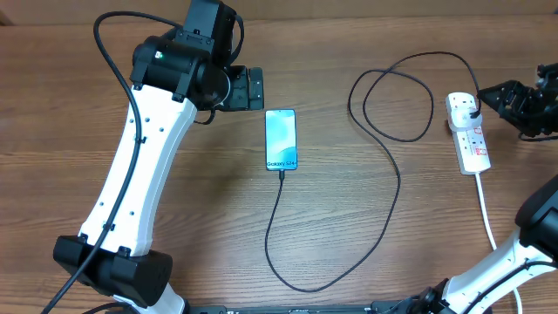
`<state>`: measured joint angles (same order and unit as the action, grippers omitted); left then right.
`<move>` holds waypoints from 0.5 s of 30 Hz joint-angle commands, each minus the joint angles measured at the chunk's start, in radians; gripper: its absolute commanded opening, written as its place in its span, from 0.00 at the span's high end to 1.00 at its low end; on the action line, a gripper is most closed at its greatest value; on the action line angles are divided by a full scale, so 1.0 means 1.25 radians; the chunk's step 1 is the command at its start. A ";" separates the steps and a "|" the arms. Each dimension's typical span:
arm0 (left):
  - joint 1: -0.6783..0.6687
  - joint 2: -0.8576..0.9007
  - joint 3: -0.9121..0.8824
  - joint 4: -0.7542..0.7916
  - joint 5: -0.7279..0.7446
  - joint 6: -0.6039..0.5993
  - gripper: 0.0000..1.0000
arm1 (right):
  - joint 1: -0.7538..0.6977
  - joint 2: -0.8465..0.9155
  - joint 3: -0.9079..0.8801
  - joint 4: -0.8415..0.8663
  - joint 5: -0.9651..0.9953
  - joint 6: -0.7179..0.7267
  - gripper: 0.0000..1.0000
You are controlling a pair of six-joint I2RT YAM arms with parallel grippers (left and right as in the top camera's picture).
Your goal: Plug charger to phone and switch on socket
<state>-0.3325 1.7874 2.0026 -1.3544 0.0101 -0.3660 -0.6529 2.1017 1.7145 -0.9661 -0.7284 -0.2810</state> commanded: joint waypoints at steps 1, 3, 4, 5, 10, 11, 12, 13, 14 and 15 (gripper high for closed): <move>0.004 0.005 -0.002 0.001 -0.011 0.009 0.00 | -0.001 -0.004 -0.010 0.003 0.017 -0.003 0.00; 0.004 0.005 -0.002 0.001 -0.011 0.009 0.00 | -0.001 -0.004 -0.015 0.004 0.017 -0.003 0.00; 0.004 0.005 -0.002 0.001 -0.011 0.009 0.00 | -0.001 -0.004 -0.020 0.007 0.017 -0.003 0.00; 0.004 0.005 -0.002 0.001 -0.011 0.009 0.00 | -0.001 -0.004 -0.027 0.010 0.017 -0.003 0.00; 0.004 0.005 -0.002 0.001 -0.011 0.009 0.00 | -0.001 -0.004 -0.069 0.046 0.016 0.019 0.00; 0.004 0.005 -0.002 0.001 -0.011 0.009 0.00 | -0.001 -0.004 -0.077 0.053 0.013 0.027 0.00; 0.004 0.005 -0.002 0.001 -0.011 0.009 0.00 | -0.001 -0.004 -0.083 0.059 0.013 0.038 0.00; 0.004 0.005 -0.002 0.001 -0.011 0.009 0.00 | -0.001 -0.004 -0.087 0.061 0.012 0.039 0.00; 0.004 0.005 -0.002 0.001 -0.011 0.009 0.00 | 0.000 -0.004 -0.091 0.061 0.009 0.039 0.00; 0.004 0.005 -0.002 0.001 -0.011 0.009 0.00 | 0.000 -0.004 -0.095 0.062 0.004 0.039 0.00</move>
<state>-0.3325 1.7874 2.0026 -1.3544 0.0101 -0.3660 -0.6529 2.1017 1.6112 -0.8986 -0.7139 -0.2497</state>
